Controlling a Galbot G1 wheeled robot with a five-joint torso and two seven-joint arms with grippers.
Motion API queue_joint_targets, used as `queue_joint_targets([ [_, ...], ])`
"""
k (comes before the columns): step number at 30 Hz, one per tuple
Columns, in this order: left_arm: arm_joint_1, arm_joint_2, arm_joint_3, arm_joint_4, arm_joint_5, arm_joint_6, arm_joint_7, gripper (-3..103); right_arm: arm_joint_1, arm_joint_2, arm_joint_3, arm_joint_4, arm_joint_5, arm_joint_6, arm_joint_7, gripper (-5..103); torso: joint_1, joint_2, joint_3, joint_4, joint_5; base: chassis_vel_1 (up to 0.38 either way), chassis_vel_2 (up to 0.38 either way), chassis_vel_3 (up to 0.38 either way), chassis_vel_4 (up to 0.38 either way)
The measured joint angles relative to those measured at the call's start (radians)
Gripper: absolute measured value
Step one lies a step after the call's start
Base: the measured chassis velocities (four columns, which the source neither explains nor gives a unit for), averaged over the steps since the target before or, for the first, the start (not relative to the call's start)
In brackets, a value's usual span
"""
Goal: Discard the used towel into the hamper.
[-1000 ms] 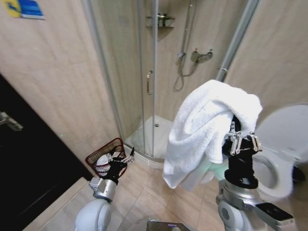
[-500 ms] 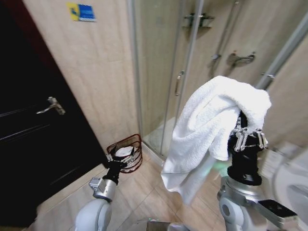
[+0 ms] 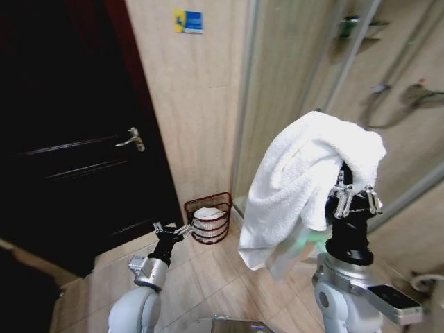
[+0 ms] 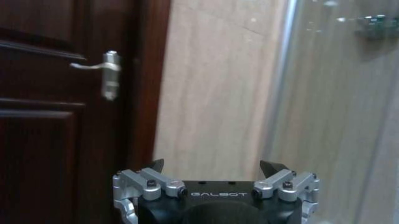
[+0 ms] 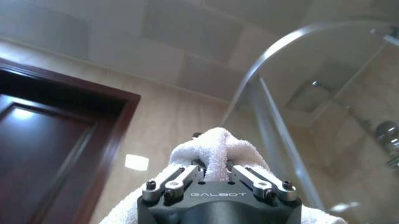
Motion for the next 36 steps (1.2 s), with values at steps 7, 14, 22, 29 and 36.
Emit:
queue_joint_targets([
  [7, 0.0, 0.0, 0.0, 0.0, 0.0, 0.0, 0.0, 100, -0.002, -0.012, -0.001, 0.0, 0.009, -0.013, -0.007, 13, 0.0, 0.0, 0.0, 0.0001, 0.0002, 0.129, 0.13, 0.126, 0.123],
  [14, 0.0, 0.0, 0.0, 0.0, 0.0, 0.0, 0.0, 100, -0.005, -0.015, -0.002, 0.001, 0.012, -0.02, -0.017, 13, 0.0, 0.0, 0.0, -0.0001, -0.0002, 0.129, 0.118, 0.128, 0.12],
  [22, 0.0, 0.0, 0.0, 0.0, 0.0, 0.0, 0.0, 100, -0.005, -0.019, 0.003, 0.0, 0.01, -0.023, -0.027, 13, 0.0, 0.0, 0.0, 0.0003, -0.0001, 0.122, 0.129, 0.141, 0.111],
  [29, 0.0, 0.0, 0.0, 0.0, 0.0, 0.0, 0.0, 100, -0.003, -0.017, 0.005, -0.004, 0.01, -0.022, -0.032, 13, -0.001, 0.0, 0.0, -0.0001, -0.0001, 0.005, 0.099, 0.09, -0.003],
  [36, 0.0, 0.0, 0.0, 0.0, 0.0, 0.0, 0.0, 100, -0.001, -0.016, 0.007, -0.007, 0.011, -0.021, -0.033, 13, -0.001, 0.0, 0.0, -0.0001, 0.0, -0.144, 0.145, 0.136, -0.144],
])
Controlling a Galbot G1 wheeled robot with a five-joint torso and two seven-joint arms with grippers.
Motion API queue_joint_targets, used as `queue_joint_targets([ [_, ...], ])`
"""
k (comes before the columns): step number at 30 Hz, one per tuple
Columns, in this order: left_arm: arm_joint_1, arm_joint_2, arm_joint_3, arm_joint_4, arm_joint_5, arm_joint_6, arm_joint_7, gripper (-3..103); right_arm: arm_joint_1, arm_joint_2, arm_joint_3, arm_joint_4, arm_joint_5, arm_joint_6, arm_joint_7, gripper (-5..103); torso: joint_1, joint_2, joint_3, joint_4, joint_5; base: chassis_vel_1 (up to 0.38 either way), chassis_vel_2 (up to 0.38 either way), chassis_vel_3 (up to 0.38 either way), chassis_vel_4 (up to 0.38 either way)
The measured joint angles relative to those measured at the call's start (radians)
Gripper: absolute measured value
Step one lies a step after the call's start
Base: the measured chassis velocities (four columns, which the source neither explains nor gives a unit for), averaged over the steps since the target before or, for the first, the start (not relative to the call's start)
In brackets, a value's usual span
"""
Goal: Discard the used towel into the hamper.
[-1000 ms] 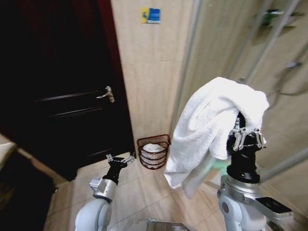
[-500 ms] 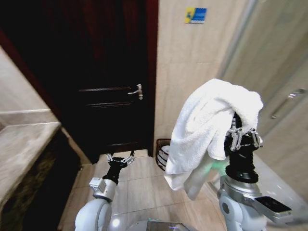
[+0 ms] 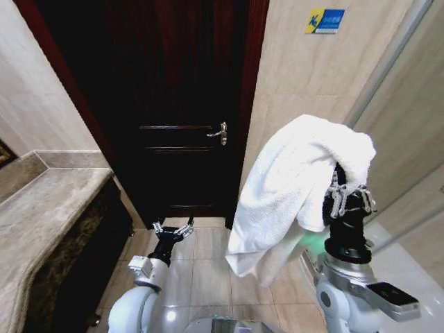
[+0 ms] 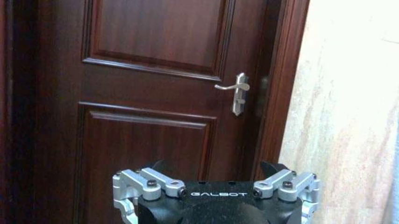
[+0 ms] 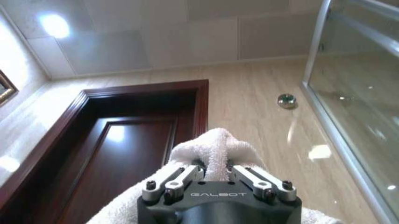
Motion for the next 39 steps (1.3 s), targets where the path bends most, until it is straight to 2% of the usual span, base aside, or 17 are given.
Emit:
queue_joint_targets([
  [15, 0.0, 0.0, 0.0, 0.0, 0.0, 0.0, 0.0, 100, 0.034, -0.017, 0.046, -0.039, 0.049, 0.007, 0.021, 13, 0.002, -0.001, 0.001, 0.0003, 0.0001, -0.219, 0.229, 0.208, -0.204],
  [18, 0.0, 0.0, 0.0, 0.0, 0.0, 0.0, 0.0, 100, 0.071, -0.045, 0.082, -0.09, 0.09, 0.004, 0.023, 13, 0.001, -0.001, 0.0, -0.0004, -0.0001, -0.04, 0.035, 0.006, -0.001],
  [24, 0.0, 0.0, 0.0, 0.0, 0.0, 0.0, 0.0, 100, 0.168, -0.102, 0.118, -0.243, 0.146, -0.007, 0.03, 13, -0.001, 0.0, 0.0, 0.0004, 0.0004, 0.058, -0.03, -0.068, 0.023],
  [33, 0.0, 0.0, 0.0, 0.0, 0.0, 0.0, 0.0, 100, 0.239, -0.113, 0.086, -0.372, 0.151, 0.001, 0.017, 13, 0.0, 0.0, 0.0, 0.0003, 0.0, 0.011, -0.01, -0.01, 0.008],
  [39, 0.0, 0.0, 0.0, 0.0, 0.0, 0.0, 0.0, 100, 0.233, -0.109, 0.089, -0.365, 0.149, 0.004, 0.014, 13, 0.0, 0.0, 0.0, 0.0002, -0.0001, 0.0, 0.0, 0.0, 0.0],
])
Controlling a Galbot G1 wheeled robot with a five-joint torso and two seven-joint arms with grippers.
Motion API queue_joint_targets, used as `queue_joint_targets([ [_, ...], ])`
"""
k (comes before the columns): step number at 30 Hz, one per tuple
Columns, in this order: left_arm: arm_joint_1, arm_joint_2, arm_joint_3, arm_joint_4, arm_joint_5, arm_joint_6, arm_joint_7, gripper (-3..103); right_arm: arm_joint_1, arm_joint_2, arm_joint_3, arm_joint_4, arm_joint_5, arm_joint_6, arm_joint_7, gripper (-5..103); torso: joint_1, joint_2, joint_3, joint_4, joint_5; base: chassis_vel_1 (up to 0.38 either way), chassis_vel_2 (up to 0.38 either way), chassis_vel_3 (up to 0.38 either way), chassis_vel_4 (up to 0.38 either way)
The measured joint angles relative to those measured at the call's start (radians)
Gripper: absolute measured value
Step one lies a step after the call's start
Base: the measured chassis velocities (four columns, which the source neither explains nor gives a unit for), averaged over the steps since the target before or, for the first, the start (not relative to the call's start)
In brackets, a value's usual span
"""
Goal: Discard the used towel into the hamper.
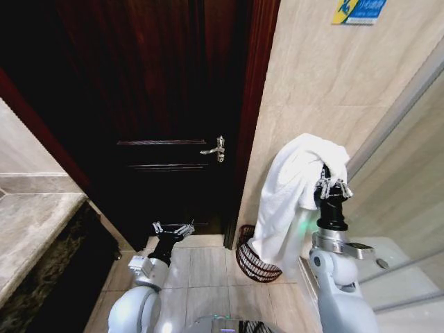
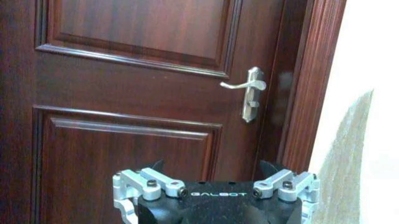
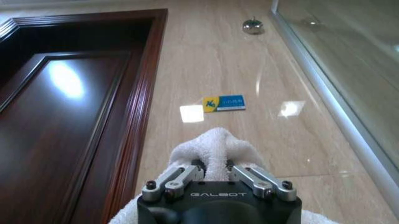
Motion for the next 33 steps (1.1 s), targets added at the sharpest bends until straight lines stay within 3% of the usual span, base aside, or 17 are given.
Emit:
queue_joint_targets([
  [12, 0.0, 0.0, 0.0, 0.0, 0.0, 0.0, 0.0, 100, 0.032, -0.032, 0.103, -0.06, 0.024, 0.007, 0.001, 13, 0.0, 0.0, 0.0, -0.0001, 0.0002, 0.0, 0.0, 0.0, 0.0],
  [33, 0.0, 0.0, 0.0, 0.0, 0.0, 0.0, 0.0, 100, 0.057, -0.024, 0.07, -0.121, 0.0, 0.041, -0.01, 13, 0.0, 0.0, 0.0, 0.0001, 0.0002, 0.0, 0.0, 0.0, 0.0],
])
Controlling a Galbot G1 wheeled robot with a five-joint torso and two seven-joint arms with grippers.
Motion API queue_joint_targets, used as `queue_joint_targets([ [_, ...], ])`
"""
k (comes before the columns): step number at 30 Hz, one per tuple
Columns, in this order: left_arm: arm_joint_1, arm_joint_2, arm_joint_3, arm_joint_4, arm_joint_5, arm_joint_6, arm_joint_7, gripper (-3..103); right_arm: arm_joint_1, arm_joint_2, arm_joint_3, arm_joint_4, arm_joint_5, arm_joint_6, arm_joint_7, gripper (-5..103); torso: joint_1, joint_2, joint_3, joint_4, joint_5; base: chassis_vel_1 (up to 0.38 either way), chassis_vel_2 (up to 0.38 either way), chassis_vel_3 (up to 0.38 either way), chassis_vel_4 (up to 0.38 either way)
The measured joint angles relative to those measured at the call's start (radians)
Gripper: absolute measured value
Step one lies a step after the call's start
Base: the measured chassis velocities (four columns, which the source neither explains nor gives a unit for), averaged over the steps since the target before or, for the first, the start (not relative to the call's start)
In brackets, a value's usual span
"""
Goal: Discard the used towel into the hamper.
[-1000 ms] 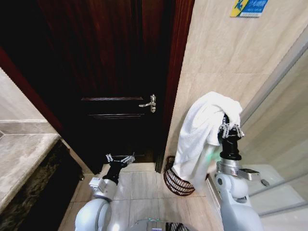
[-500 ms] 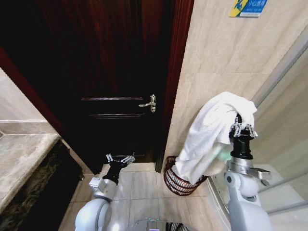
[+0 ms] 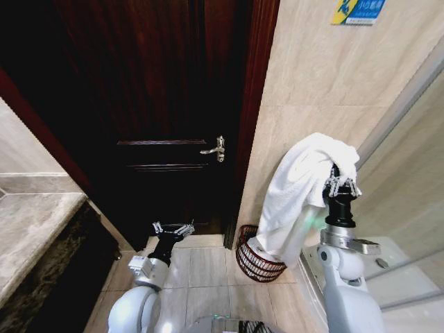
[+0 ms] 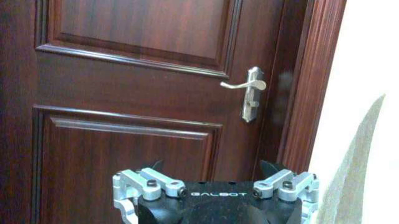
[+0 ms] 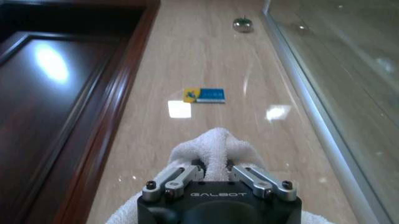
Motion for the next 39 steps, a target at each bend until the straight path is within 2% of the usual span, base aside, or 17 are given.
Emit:
queue_joint_targets([
  [8, 0.0, 0.0, 0.0, 0.0, 0.0, 0.0, 0.0, 100, -0.012, -0.001, 0.039, -0.03, 0.016, -0.014, -0.021, 13, 0.0, 0.0, 0.0, -0.0002, 0.0, 0.0, 0.0, 0.0, 0.0],
  [39, 0.0, 0.0, 0.0, 0.0, 0.0, 0.0, 0.0, 100, -0.002, 0.008, 0.02, -0.041, 0.003, -0.014, -0.031, 13, 0.0, 0.0, 0.0, -0.0002, 0.0, -0.006, 0.004, 0.007, -0.005],
])
